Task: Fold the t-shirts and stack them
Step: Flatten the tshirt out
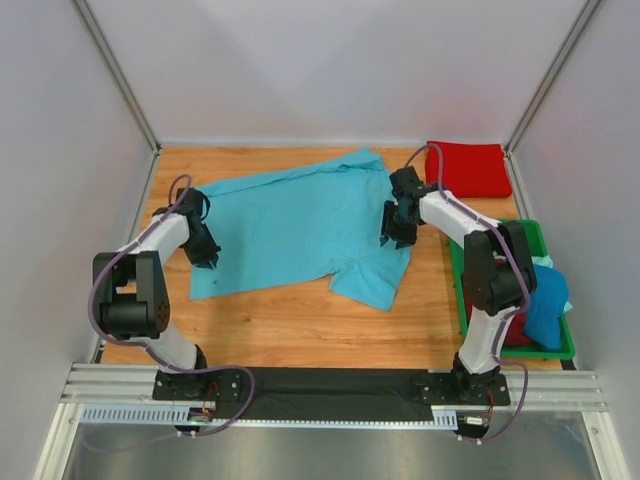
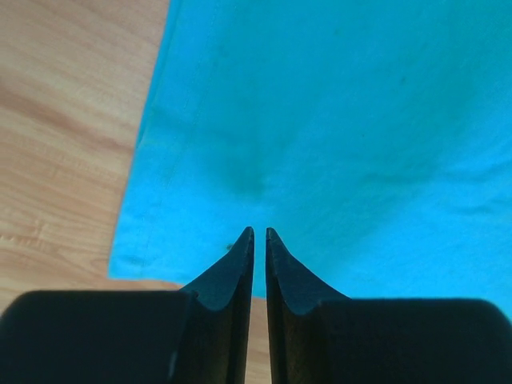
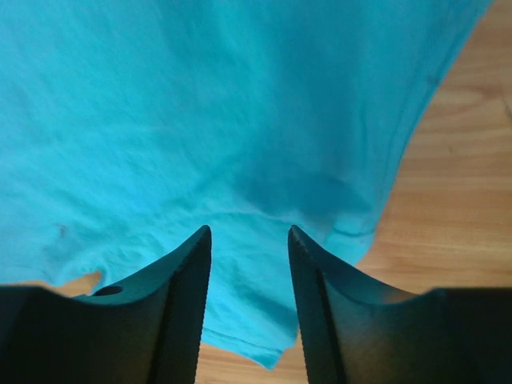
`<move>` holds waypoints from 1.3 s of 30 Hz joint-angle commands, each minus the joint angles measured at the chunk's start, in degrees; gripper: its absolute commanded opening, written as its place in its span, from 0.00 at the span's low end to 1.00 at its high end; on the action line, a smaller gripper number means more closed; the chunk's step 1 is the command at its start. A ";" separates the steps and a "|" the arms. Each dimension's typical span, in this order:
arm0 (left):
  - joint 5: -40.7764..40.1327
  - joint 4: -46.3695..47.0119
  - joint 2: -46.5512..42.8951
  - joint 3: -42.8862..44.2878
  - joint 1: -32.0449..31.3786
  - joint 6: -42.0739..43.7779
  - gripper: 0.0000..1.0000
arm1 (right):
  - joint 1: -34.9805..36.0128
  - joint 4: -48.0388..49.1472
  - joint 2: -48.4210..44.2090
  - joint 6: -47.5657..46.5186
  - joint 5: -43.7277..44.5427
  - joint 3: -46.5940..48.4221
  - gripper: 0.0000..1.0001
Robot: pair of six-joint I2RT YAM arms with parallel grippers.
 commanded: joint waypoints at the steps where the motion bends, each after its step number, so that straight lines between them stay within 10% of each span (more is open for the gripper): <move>1: -0.93 -2.57 -7.23 -1.99 0.50 -1.99 0.17 | 0.11 -0.17 -7.71 2.11 -0.73 -5.54 0.47; 13: 4.78 -5.56 -21.47 -14.56 17.02 -5.95 0.25 | 0.28 -2.90 -19.83 5.81 -5.46 -18.73 0.56; 24: 6.98 -2.40 -21.22 -17.91 17.99 -4.64 0.31 | 0.28 3.17 -22.92 8.99 -11.02 -29.91 0.60; 39: 11.98 2.69 -18.24 -9.13 13.70 -4.72 0.27 | 0.28 4.66 -3.96 5.29 -5.03 -1.19 0.54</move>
